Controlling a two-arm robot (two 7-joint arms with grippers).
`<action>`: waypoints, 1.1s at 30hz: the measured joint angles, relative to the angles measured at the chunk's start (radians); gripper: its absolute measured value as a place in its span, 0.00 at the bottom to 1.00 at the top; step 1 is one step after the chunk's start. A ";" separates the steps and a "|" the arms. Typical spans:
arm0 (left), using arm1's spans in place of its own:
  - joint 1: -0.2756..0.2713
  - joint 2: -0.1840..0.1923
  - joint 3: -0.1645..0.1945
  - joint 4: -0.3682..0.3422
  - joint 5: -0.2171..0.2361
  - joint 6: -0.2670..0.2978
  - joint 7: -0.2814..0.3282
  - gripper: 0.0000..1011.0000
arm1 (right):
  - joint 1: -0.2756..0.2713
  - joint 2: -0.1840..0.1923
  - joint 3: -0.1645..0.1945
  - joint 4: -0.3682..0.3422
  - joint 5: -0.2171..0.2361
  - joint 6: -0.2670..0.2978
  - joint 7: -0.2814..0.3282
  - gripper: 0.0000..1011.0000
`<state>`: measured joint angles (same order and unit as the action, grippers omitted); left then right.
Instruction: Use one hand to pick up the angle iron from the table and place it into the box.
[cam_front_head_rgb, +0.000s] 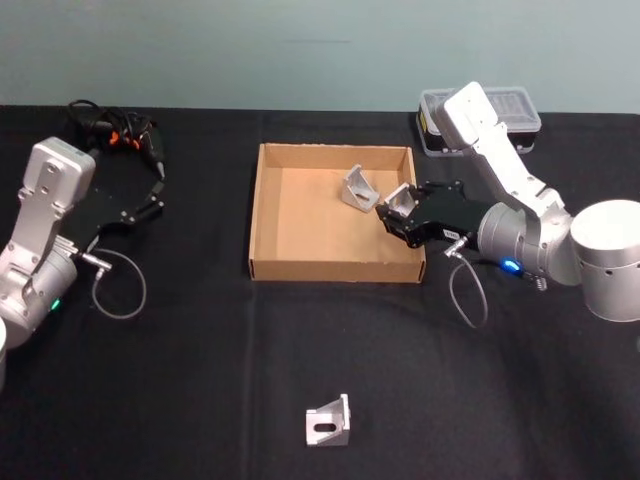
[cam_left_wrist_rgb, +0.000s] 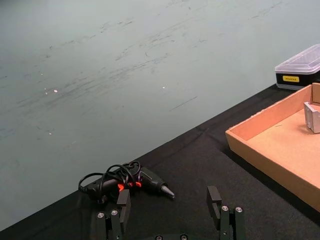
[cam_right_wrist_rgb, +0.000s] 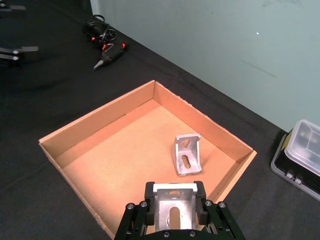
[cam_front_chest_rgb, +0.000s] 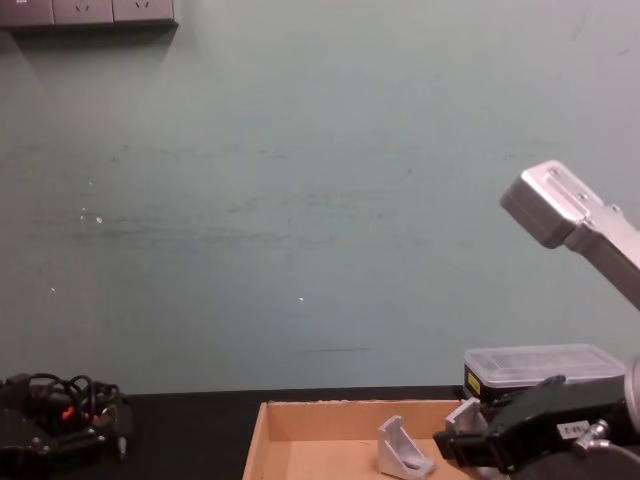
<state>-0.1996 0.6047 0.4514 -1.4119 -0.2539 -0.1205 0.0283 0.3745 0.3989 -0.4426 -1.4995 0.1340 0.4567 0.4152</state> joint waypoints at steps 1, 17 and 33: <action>0.000 0.000 0.000 0.000 0.000 0.000 0.000 0.99 | 0.004 -0.003 0.000 0.009 0.000 -0.001 0.002 0.45; 0.000 0.000 0.000 0.000 0.000 0.000 0.000 0.99 | 0.053 -0.041 -0.026 0.103 -0.014 -0.014 0.033 0.45; 0.000 0.000 0.000 0.000 0.000 0.000 0.000 0.99 | 0.048 -0.039 -0.026 0.099 -0.014 0.000 0.039 0.70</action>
<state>-0.1995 0.6047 0.4514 -1.4120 -0.2539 -0.1205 0.0283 0.4229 0.3600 -0.4690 -1.4005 0.1201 0.4570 0.4537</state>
